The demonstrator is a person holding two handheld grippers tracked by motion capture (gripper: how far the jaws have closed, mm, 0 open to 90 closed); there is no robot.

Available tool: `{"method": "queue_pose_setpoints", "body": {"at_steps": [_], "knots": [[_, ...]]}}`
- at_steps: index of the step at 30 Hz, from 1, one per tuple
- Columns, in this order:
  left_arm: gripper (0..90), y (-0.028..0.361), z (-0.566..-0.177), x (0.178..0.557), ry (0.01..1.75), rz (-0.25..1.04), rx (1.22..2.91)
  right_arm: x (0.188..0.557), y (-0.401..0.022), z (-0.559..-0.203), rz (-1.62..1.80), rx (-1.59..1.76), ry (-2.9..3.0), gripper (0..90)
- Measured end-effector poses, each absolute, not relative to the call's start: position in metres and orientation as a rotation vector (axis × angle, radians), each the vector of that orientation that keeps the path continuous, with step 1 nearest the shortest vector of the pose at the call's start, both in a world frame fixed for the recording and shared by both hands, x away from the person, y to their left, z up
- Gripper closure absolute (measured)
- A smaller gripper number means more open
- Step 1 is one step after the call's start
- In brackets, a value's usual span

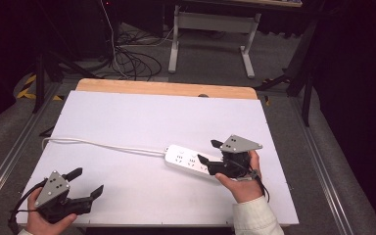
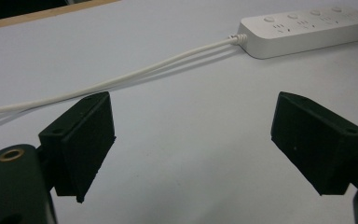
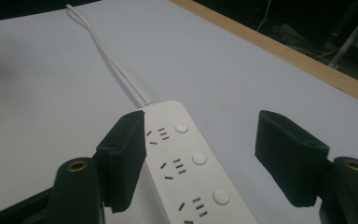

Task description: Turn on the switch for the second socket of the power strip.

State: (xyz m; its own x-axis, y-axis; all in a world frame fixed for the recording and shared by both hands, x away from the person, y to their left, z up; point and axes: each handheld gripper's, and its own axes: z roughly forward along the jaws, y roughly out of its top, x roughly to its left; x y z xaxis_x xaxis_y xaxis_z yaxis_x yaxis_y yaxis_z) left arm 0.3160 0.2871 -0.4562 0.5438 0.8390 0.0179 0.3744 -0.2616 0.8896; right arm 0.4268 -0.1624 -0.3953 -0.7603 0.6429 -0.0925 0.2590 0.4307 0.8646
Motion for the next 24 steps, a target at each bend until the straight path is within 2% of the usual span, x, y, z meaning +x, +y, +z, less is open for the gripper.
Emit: {"method": "queue_pose_setpoints", "body": {"at_steps": [5, 14, 24], "knots": [[13.9, 0.286, -0.456, 0.316, 0.99, 0.627, 1.858, 0.42, -0.173, -0.391, 1.313, 0.782, 2.274, 28.4], [13.9, 0.286, -0.456, 0.316, 0.991, 0.63, 1.856, 0.408, -0.195, -0.389, 1.333, 0.795, 2.26, 26.5], [13.9, 0.286, -0.456, 0.316, 0.991, 0.629, 1.851, 0.407, -0.222, -0.409, 1.35, 0.86, 2.27, 25.4]]}}
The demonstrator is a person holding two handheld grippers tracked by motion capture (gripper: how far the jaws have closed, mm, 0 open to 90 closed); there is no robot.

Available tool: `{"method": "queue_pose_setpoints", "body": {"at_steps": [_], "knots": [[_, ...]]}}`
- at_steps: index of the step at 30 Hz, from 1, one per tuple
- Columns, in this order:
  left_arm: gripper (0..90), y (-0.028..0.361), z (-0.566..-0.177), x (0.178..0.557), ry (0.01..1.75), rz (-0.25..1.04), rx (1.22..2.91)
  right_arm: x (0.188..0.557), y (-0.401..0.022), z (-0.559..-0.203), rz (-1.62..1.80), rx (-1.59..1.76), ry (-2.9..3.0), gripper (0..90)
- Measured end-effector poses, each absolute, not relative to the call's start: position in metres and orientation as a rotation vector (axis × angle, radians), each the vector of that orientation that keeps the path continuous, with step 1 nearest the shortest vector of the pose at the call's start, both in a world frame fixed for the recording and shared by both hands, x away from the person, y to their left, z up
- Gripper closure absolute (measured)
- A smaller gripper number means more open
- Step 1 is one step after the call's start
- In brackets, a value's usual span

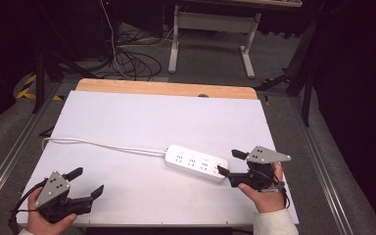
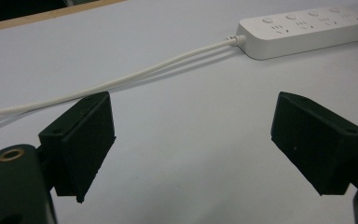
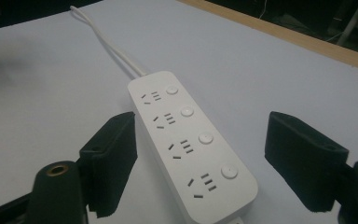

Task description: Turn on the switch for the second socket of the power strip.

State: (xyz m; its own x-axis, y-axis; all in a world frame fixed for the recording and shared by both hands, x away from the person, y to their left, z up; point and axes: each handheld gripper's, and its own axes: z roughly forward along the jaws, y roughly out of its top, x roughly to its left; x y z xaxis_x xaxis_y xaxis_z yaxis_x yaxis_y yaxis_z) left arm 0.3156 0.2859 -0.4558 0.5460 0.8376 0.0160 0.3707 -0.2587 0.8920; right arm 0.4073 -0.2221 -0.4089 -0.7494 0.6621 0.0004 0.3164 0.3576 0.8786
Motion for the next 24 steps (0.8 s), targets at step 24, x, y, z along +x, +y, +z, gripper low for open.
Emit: {"method": "queue_pose_setpoints", "body": {"at_steps": [24], "knots": [[13.7, 0.286, -0.455, 0.315, 0.981, 0.619, 1.854, 0.399, -0.267, -0.463, 1.438, 0.888, 2.324, 18.1]]}}
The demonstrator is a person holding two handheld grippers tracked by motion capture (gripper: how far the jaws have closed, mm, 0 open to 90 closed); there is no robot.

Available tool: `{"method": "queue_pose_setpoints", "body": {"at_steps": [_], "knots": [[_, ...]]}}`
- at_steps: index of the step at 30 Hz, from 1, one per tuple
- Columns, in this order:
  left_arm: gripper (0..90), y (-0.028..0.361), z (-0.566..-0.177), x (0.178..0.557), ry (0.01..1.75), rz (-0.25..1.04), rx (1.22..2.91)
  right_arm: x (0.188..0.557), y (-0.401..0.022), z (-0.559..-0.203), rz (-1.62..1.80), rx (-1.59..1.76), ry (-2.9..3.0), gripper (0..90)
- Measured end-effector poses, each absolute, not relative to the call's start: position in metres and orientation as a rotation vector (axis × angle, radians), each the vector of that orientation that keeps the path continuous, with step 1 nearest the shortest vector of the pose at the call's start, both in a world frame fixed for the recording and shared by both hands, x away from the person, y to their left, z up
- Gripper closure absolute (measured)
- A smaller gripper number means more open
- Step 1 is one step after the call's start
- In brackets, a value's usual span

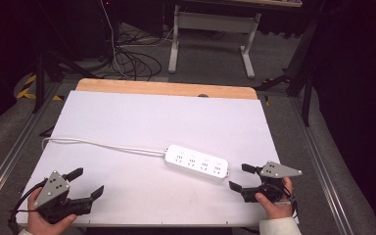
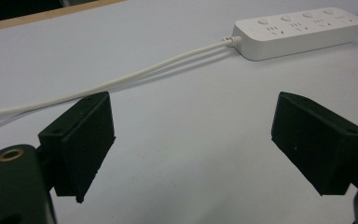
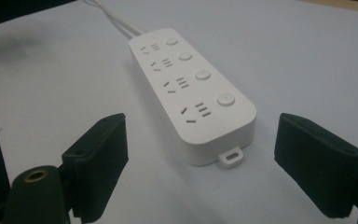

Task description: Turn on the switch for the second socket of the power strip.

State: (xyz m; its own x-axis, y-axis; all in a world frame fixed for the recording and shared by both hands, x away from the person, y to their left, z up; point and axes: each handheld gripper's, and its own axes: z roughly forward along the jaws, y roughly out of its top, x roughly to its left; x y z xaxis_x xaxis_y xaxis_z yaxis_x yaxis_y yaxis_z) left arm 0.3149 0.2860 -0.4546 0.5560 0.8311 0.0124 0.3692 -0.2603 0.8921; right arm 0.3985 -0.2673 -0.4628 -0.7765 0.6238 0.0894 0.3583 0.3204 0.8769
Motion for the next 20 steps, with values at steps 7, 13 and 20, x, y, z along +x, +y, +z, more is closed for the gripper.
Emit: {"method": "queue_pose_setpoints", "body": {"at_steps": [7, 13, 20], "knots": [[12.1, 0.286, -0.456, 0.316, 0.982, 0.632, 1.861, 0.397, -0.266, -0.477, 1.356, 0.889, 2.377, 21.2], [10.3, 0.287, -0.457, 0.317, 0.986, 0.625, 1.864, 0.398, -0.266, -0.482, 1.314, 0.892, 2.391, 19.3], [10.2, 0.288, -0.459, 0.32, 1.011, 0.622, 1.854, 0.395, -0.262, -0.479, 1.232, 0.833, 2.381, 19.3]]}}
